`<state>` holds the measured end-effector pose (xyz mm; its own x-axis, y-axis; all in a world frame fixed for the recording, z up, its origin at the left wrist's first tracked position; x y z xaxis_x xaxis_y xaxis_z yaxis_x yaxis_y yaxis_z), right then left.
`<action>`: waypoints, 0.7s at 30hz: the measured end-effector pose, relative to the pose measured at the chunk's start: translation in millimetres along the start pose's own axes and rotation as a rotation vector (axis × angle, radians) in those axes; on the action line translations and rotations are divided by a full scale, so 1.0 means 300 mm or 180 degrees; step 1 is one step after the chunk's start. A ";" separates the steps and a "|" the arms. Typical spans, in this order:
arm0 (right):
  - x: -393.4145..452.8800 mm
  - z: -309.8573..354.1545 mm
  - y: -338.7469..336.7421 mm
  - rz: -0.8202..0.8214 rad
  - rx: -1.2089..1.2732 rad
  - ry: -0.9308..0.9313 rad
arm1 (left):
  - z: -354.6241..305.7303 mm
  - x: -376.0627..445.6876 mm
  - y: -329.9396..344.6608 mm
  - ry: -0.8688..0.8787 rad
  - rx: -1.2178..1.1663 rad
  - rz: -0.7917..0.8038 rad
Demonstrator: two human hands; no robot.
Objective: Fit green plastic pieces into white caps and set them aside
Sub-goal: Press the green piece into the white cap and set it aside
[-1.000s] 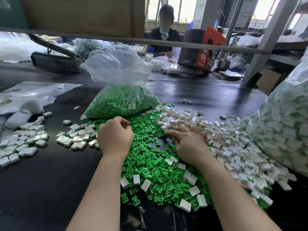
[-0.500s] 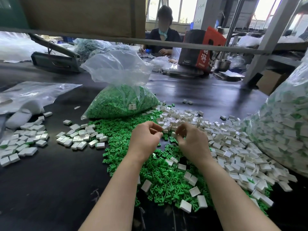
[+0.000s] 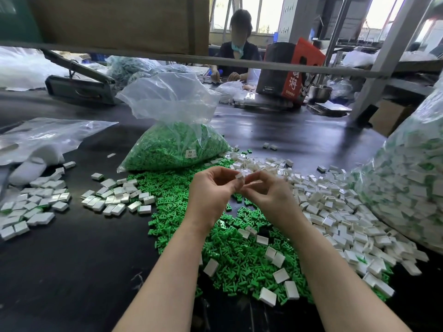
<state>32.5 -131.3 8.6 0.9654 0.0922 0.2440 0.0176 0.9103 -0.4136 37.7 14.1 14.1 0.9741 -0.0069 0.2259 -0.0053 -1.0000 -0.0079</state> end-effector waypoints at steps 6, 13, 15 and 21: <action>-0.003 -0.021 0.070 0.0897 -0.2107 0.0007 | -0.014 -0.003 -0.002 0.0259 0.0279 -0.0093; -0.001 -0.010 0.064 0.0793 -0.2031 -0.0077 | 0.002 -0.007 -0.001 -0.0580 -0.1296 0.0053; -0.004 -0.004 0.070 0.0837 -0.2038 -0.0131 | 0.011 -0.007 -0.003 -0.0892 -0.1796 0.0095; -0.009 0.011 0.080 0.1080 -0.2099 -0.0263 | 0.034 -0.003 -0.017 -0.1344 -0.2362 0.0138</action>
<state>29.6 -108.3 1.0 0.9233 0.3788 0.0637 -0.1003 0.3978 -0.9120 39.2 19.2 4.0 0.9714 -0.1898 -0.1430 -0.0476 -0.7452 0.6652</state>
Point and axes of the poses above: each hand's wrist, its own x-axis towards the middle knuckle, its own y-axis out of the palm, z = x × y, the point moved 4 cm from there along x, towards the middle knuckle, and after that the axes turned 1 degree about x, right-handed, at the moved point
